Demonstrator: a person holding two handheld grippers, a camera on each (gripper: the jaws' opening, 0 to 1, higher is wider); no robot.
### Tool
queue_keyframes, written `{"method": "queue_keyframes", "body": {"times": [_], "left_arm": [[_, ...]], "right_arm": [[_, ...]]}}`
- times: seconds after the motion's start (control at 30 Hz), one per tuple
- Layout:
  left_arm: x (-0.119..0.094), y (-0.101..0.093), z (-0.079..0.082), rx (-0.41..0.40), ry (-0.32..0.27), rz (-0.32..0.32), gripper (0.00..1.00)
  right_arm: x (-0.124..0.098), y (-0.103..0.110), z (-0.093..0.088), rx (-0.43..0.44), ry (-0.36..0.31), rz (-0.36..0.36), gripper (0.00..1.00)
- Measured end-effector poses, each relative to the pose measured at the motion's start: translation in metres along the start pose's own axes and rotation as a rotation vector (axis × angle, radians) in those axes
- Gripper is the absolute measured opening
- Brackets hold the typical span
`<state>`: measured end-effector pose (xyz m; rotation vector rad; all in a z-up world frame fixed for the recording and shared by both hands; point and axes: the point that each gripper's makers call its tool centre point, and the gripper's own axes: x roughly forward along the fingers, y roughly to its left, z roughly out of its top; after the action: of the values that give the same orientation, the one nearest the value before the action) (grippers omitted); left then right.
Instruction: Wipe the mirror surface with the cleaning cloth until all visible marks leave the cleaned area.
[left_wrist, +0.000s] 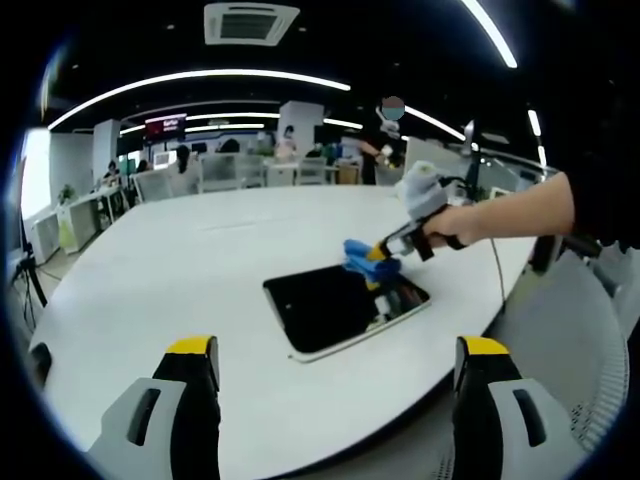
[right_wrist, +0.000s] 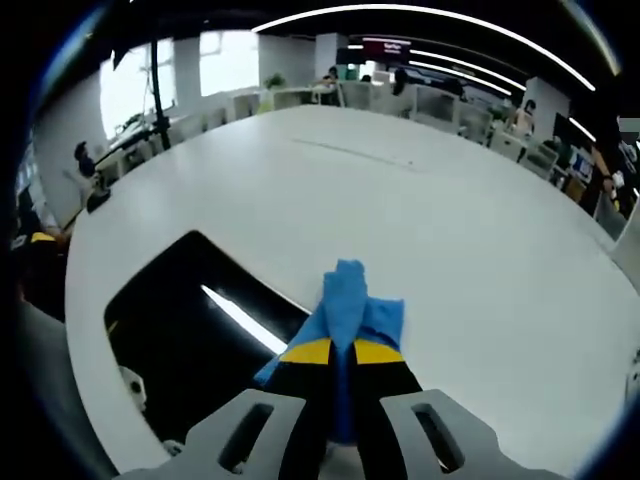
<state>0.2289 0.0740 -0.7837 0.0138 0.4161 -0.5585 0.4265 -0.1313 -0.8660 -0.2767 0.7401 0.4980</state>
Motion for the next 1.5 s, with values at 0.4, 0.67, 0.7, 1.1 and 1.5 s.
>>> {"method": "queue_keyframes", "body": {"times": [0.4, 0.67, 0.7, 1.1, 1.5], "left_arm": [[0.001, 0.0, -0.002, -0.003, 0.01, -0.003, 0.97], [0.001, 0.0, -0.002, -0.001, 0.012, -0.003, 0.98], [0.001, 0.0, -0.002, -0.001, 0.012, -0.003, 0.98], [0.001, 0.0, -0.002, -0.001, 0.012, -0.002, 0.97], [0.0, 0.0, -0.003, -0.002, 0.015, 0.0, 0.97]], "right_arm": [[-0.01, -0.015, 0.0, 0.013, -0.018, 0.007, 0.01], [-0.036, -0.033, 0.001, 0.023, -0.053, -0.009, 0.01], [-0.039, -0.035, 0.0, 0.019, -0.056, -0.013, 0.01], [-0.078, -0.023, -0.023, 0.046, -0.042, -0.028, 0.01], [-0.082, -0.012, -0.05, 0.095, 0.014, -0.006, 0.01]]}}
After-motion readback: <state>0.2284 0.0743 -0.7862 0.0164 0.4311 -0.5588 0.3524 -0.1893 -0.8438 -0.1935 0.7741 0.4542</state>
